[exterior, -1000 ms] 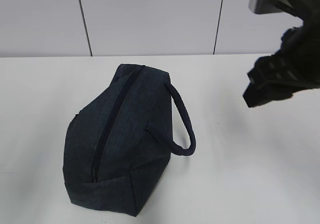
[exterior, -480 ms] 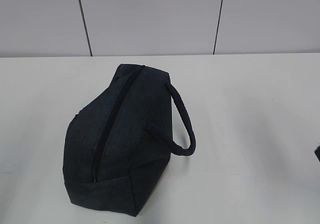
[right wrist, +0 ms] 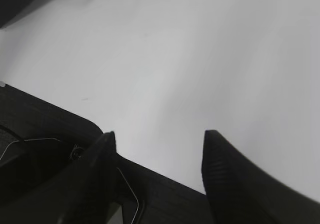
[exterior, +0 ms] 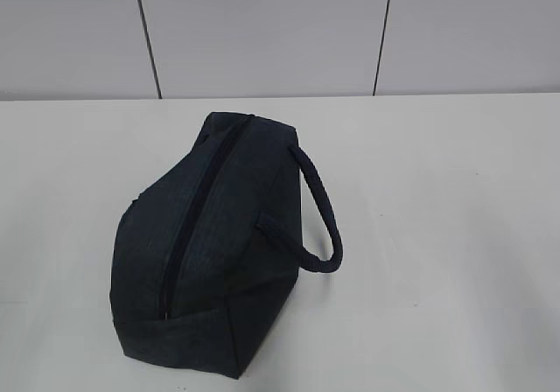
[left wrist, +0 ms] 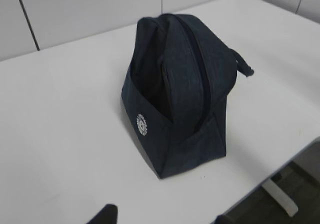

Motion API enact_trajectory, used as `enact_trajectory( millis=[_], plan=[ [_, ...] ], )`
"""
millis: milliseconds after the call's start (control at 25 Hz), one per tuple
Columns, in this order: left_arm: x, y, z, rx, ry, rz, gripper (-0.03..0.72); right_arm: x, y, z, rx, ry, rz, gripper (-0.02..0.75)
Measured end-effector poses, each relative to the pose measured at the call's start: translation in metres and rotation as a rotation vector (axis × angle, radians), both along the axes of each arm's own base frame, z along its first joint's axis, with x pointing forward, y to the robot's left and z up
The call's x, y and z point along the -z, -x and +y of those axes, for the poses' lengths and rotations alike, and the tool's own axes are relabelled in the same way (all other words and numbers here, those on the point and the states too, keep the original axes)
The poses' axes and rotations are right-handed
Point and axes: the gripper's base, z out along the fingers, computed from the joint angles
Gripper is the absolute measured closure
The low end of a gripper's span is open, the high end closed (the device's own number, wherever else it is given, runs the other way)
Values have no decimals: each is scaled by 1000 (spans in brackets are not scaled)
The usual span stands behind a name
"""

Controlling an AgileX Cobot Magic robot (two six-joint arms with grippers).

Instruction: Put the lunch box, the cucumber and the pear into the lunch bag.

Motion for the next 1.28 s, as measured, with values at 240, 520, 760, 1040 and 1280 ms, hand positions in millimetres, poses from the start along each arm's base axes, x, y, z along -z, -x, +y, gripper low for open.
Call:
enact_trajectory(
  millis=[240, 520, 760, 1040, 1280],
  plan=[
    [1, 9, 9, -51, 65, -45, 342, 17, 26, -12, 8, 12, -82, 313],
    [1, 9, 9, -57, 63, -49, 345, 15, 64, -29, 26, -25, -307, 313],
    [1, 9, 9, -57, 63, -48, 346, 23, 84, -36, 45, -58, -381, 313],
    [1, 9, 9, -57, 63, -48, 346, 24, 84, -35, 58, -91, -370, 314],
    [1, 9, 9, -56, 63, -47, 346, 24, 84, -35, 58, -95, -368, 314]
  ],
)
